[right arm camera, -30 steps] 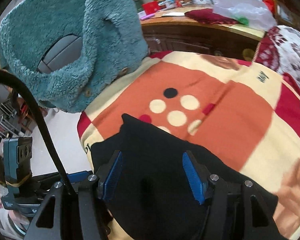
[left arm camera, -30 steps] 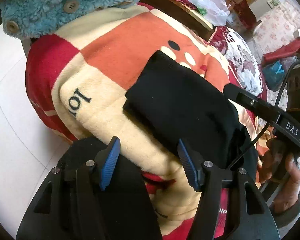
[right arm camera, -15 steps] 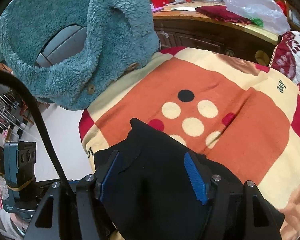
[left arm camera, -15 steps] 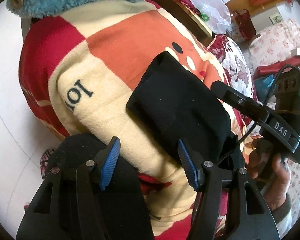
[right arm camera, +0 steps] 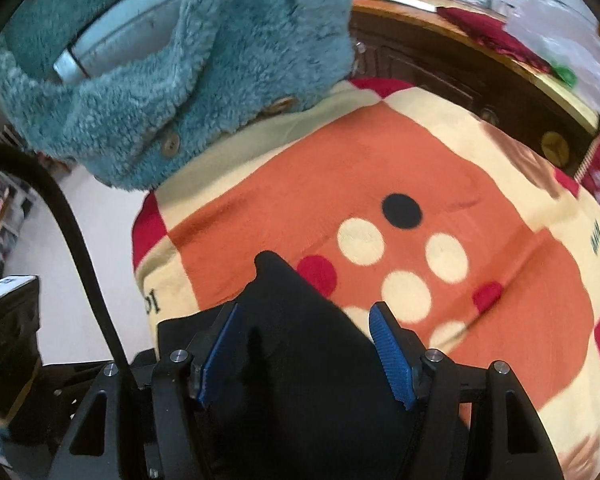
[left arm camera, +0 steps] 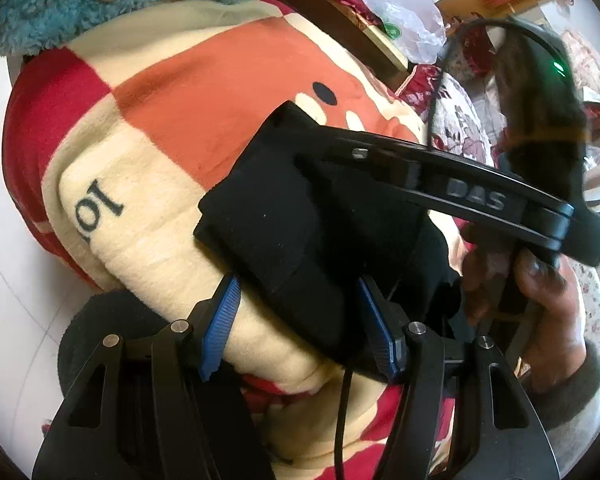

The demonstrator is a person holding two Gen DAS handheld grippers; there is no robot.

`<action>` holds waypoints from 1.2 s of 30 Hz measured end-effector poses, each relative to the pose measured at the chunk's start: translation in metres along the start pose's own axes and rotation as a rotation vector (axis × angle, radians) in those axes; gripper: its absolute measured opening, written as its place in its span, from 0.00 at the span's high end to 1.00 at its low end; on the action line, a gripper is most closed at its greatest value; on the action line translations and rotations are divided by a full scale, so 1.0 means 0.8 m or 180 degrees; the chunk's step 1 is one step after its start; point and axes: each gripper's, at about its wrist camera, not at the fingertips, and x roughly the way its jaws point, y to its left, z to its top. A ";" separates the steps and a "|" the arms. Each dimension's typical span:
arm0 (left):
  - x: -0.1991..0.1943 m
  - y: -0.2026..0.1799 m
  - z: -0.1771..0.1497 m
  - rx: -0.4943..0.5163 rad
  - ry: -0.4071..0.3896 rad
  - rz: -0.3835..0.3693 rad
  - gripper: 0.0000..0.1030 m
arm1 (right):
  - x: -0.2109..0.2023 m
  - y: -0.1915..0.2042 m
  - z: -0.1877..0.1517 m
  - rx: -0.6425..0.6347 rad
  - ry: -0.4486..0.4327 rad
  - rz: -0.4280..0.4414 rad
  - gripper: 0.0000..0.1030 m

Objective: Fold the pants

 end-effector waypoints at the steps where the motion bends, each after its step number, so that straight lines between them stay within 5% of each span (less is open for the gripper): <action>1: -0.001 0.001 0.000 -0.0015 -0.0014 -0.0018 0.42 | 0.004 0.001 0.003 -0.0051 0.0030 -0.0010 0.38; 7: -0.002 0.004 0.001 -0.0020 -0.0089 -0.0058 0.42 | 0.032 0.008 0.017 -0.0224 0.0168 0.0042 0.38; 13: 0.003 0.002 0.004 -0.0046 -0.0182 -0.0149 0.43 | 0.035 0.014 0.013 -0.0350 0.0094 0.0112 0.74; 15: 0.004 0.007 0.007 -0.0062 -0.0193 -0.0220 0.54 | 0.029 0.016 0.008 -0.0371 0.0017 0.0089 0.79; 16: 0.006 0.010 0.008 -0.0063 -0.0185 -0.0170 0.71 | 0.027 0.016 0.007 -0.0351 -0.0004 0.0097 0.81; 18: 0.005 0.019 0.009 -0.0136 -0.0168 -0.0234 0.75 | 0.017 0.013 0.003 -0.0261 -0.0103 0.0145 0.85; 25: -0.025 -0.001 0.007 0.0072 -0.0360 -0.0281 0.86 | -0.028 0.010 -0.001 0.0011 -0.0451 0.0382 0.86; 36: -0.090 -0.116 -0.017 0.0985 -0.0717 -0.0482 0.87 | -0.162 -0.022 -0.050 0.0603 -0.1271 0.0727 0.86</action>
